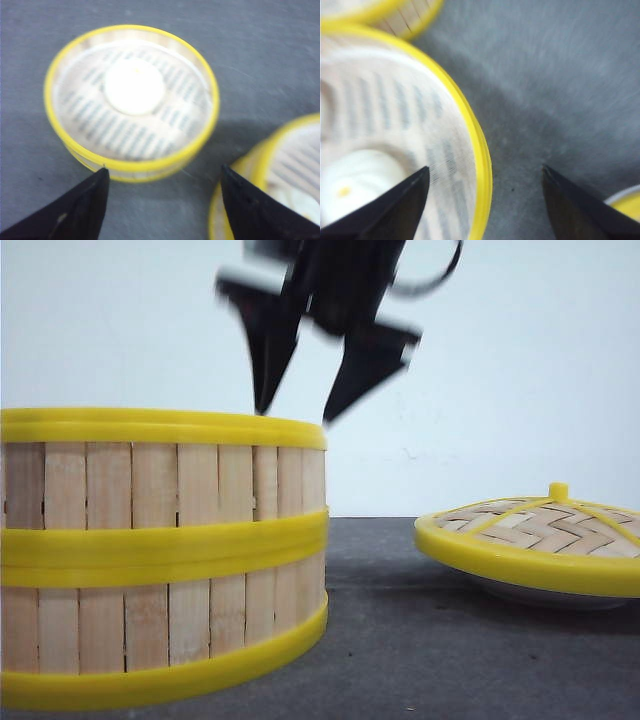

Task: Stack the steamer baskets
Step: 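Open the right gripper and raise it away from the stack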

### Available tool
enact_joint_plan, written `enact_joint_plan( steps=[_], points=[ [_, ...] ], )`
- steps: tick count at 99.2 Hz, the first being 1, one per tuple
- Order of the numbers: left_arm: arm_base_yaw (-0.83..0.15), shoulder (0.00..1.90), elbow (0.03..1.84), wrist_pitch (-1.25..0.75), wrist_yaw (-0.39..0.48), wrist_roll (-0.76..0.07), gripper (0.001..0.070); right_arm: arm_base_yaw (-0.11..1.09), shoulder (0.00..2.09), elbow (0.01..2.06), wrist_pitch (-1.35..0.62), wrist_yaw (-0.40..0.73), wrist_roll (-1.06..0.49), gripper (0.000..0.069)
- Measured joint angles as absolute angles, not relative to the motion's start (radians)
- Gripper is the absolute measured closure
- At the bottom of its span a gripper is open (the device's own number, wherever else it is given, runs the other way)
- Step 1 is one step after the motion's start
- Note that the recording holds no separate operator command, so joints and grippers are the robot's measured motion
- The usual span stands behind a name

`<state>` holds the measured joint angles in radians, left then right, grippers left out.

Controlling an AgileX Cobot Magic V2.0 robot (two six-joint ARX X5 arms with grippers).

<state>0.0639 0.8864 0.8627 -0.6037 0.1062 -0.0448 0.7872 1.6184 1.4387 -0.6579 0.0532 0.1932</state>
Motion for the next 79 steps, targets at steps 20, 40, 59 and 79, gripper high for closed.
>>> enact_joint_plan(
  steps=[20,40,59,79],
  points=[
    [0.167,1.106,0.989,-0.577,0.105,-0.044,0.0282,0.735,1.380,1.443,-0.778,0.054,0.151,0.0244],
    [0.222,1.327,1.071,-0.535,0.105,-0.044,0.0282,0.604,1.171,1.443,-0.960,0.109,0.134,0.0244],
    [0.247,1.491,1.113,-0.477,0.105,-0.044,0.0282,0.469,1.004,1.357,-1.120,0.162,0.131,0.0244],
    [0.255,1.628,1.125,-0.456,0.105,-0.044,0.0282,0.371,0.831,1.209,-1.168,0.162,0.131,0.0244]
  ],
)
